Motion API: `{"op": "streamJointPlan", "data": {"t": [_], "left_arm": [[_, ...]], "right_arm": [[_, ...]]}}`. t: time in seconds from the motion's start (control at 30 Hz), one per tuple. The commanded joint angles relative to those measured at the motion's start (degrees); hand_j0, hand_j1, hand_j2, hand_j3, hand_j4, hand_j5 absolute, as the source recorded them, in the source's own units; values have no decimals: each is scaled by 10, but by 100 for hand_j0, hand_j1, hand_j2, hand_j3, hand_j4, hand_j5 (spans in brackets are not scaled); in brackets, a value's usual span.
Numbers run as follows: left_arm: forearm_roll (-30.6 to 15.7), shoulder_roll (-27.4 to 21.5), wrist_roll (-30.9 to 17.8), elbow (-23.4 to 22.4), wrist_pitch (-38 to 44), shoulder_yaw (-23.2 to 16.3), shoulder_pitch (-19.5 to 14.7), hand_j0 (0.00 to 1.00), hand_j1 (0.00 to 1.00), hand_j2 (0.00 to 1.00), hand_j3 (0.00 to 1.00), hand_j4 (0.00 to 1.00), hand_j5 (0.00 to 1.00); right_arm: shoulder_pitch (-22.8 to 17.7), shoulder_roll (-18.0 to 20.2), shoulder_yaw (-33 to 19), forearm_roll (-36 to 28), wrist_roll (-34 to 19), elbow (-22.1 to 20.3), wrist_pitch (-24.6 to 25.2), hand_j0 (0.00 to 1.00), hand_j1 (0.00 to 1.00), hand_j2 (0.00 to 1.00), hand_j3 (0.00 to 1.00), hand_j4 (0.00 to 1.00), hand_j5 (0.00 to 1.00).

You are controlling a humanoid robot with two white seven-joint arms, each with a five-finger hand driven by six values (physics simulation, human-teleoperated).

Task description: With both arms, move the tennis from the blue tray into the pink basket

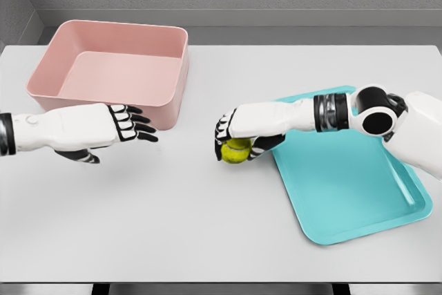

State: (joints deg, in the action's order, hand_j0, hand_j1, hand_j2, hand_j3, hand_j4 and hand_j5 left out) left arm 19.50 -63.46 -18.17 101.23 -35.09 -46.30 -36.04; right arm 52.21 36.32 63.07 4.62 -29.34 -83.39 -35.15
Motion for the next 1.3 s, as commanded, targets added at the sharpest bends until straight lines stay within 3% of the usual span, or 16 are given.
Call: {"op": "streamJointPlan", "data": {"t": [0.0, 0.07, 0.37, 0.6, 0.83, 0.87, 0.97, 1.0, 1.2, 1.27], "left_arm": [[-7, -18, 25, 0, 1, -3, 0, 100, 100, 100, 100, 100, 100], [-6, -18, -35, 0, 1, -4, -1, 100, 100, 100, 100, 100, 100], [16, 3, -35, 0, 1, -54, -3, 100, 100, 100, 100, 100, 100], [18, 4, -35, 0, 1, -54, -6, 100, 100, 100, 100, 100, 100], [67, 4, -35, 0, 1, -54, -7, 100, 100, 100, 100, 100, 100], [81, 4, -35, 0, 1, -54, -7, 100, 100, 100, 100, 100, 100], [115, 17, -35, 0, 1, -54, -16, 100, 100, 100, 100, 100, 100], [117, 18, -34, 0, 1, -54, -17, 100, 100, 100, 100, 100, 100], [116, 17, -29, 0, 1, -54, -17, 100, 100, 100, 100, 100, 100], [116, 17, -29, 0, 1, -54, -17, 100, 100, 100, 100, 100, 100]], "right_arm": [[0, -13, 11, -4, 1, 2, 1, 53, 53, 53, 53, 53, 53], [1, -18, 16, -4, 1, 1, 1, 53, 53, 53, 53, 53, 53], [1, -62, 30, -1, 0, 39, 1, 53, 53, 53, 53, 53, 53], [2, -82, 44, 0, 1, 63, 1, 53, 53, 53, 53, 53, 53], [4, -91, 47, 0, 0, 73, 1, 55, 55, 55, 55, 55, 55], [4, -92, 47, 0, 0, 73, 1, 59, 59, 59, 59, 59, 59], [4, -93, 47, 0, 1, 72, 18, 93, 93, 93, 93, 93, 93], [4, -93, 47, 0, 1, 72, 23, 99, 99, 99, 99, 99, 99], [5, -92, 47, -1, 2, 72, 23, 100, 100, 100, 100, 100, 100], [13, -75, 41, -2, 3, 66, 17, 100, 100, 100, 100, 100, 100]]}}
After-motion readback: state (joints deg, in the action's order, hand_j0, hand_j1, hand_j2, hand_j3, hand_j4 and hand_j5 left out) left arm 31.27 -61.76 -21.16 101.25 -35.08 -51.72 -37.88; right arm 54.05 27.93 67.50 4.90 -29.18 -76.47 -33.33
